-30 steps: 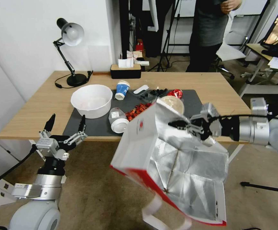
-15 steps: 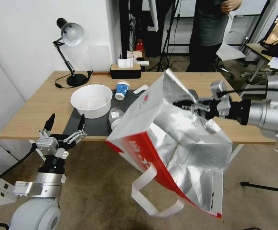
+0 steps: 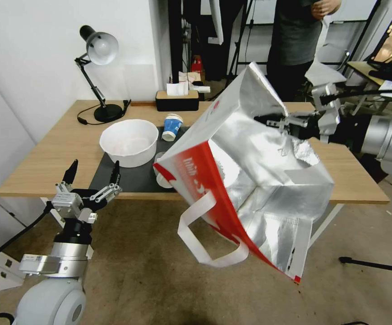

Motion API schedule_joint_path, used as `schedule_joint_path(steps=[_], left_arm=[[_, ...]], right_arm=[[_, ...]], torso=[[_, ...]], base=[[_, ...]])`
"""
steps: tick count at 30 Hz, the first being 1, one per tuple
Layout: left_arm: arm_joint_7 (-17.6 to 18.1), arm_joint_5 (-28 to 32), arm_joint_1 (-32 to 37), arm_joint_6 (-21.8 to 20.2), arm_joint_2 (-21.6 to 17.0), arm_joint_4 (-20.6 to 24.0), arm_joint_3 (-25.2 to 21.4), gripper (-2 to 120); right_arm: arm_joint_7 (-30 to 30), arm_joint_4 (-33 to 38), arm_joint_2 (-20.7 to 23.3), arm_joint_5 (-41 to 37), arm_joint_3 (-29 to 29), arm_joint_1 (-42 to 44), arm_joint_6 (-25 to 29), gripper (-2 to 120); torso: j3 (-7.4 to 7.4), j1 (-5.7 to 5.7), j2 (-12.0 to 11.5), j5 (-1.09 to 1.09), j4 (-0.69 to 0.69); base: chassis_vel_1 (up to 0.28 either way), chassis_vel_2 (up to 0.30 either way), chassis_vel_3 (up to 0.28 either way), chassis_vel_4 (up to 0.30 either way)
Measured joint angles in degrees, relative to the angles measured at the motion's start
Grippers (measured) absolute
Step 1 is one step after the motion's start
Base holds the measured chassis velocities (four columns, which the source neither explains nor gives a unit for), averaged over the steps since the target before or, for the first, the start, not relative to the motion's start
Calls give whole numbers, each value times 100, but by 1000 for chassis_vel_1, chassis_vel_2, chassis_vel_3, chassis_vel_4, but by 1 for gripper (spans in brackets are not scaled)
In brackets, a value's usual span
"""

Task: Pick up the food delivery bag from the floor and place it on the table.

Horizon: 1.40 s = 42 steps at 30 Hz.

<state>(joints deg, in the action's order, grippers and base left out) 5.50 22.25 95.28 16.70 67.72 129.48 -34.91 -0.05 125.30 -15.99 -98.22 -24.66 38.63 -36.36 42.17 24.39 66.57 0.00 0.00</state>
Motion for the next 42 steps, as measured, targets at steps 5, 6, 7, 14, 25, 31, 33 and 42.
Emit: schedule_joint_path(steps=[5, 6, 7, 14, 25, 31, 33, 42], left_arm=[[20, -3, -6, 0, 5, -16, -5, 100], [26, -3, -2, 0, 4, -17, -21, 100], [31, -3, 2, 0, 3, -17, -31, 100], [42, -10, 38, 1, 7, -8, -54, 100], [44, -38, 55, -4, 18, 22, -22, 100], [41, -41, 80, -7, 0, 71, -28, 100], [39, -44, 97, -8, -6, 92, -34, 100], [31, -103, 145, -6, 32, 112, -14, 100]], right_arm=[[694, 5, -59, -570, 27, -353, -126, 0], [785, 2, -61, -645, 48, -465, -149, 0], [838, -12, -62, -685, 71, -555, -161, 0], [1808, -392, -57, -1154, 233, -1291, -219, 0], [3322, -1313, -64, -1787, 272, -1796, -333, 0], [3824, -1661, -208, -1818, 339, -1746, -366, 0], [4124, -1784, -305, -1828, 360, -1725, -366, 0], [4512, -2052, -346, -1857, 345, -1731, -350, 0]], torso=[[0, 0, -1, 0, 0], [0, 0, -1, 0, 0], [0, 0, -1, 0, 0], [0, 0, -1, 0, 0], [-1, -1, -1, 0, -1], [-1, -1, -2, 1, 0], [-1, 0, -2, 2, 1], [-1, 0, -2, 0, 0]], base=[[0, 0, 0, 0], [0, 0, 0, 0], [0, 0, 0, 0], [0, 0, 0, 0], [0, 0, 0, 0], [0, 0, 0, 0], [0, 0, 0, 0], [0, 0, 0, 0]])
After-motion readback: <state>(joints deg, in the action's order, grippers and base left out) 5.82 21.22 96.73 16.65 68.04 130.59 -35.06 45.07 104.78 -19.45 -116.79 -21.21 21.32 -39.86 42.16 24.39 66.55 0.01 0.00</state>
